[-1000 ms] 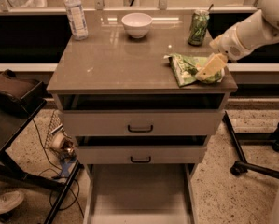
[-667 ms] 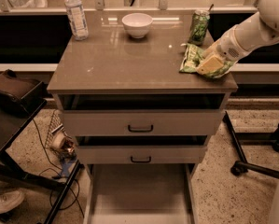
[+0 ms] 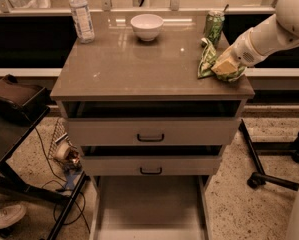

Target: Move green jalapeno chip bag near blue plastic bottle

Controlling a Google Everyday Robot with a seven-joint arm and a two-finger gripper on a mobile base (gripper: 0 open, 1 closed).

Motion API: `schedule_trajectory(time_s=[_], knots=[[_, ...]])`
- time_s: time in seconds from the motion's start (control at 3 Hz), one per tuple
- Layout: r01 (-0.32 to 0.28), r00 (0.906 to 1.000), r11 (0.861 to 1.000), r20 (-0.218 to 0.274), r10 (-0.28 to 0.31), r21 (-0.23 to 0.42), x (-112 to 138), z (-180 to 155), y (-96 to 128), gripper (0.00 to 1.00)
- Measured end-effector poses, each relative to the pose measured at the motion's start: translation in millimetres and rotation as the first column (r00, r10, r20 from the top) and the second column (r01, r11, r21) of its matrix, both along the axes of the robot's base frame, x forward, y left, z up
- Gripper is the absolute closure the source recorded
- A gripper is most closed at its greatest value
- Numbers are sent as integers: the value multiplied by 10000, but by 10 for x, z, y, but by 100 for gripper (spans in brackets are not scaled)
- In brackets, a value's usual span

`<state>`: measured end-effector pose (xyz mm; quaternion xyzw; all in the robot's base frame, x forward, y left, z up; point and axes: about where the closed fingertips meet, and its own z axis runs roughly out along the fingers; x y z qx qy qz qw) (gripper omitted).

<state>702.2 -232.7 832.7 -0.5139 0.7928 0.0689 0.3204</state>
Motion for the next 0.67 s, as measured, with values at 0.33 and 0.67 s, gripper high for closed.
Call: schedule_trajectory(time_s=[0.33, 0.67], knots=[[-103, 9999, 9999, 71, 103, -42, 4, 39, 45, 100], [-508, 9978, 9984, 414, 517, -240, 12, 235, 216, 100]])
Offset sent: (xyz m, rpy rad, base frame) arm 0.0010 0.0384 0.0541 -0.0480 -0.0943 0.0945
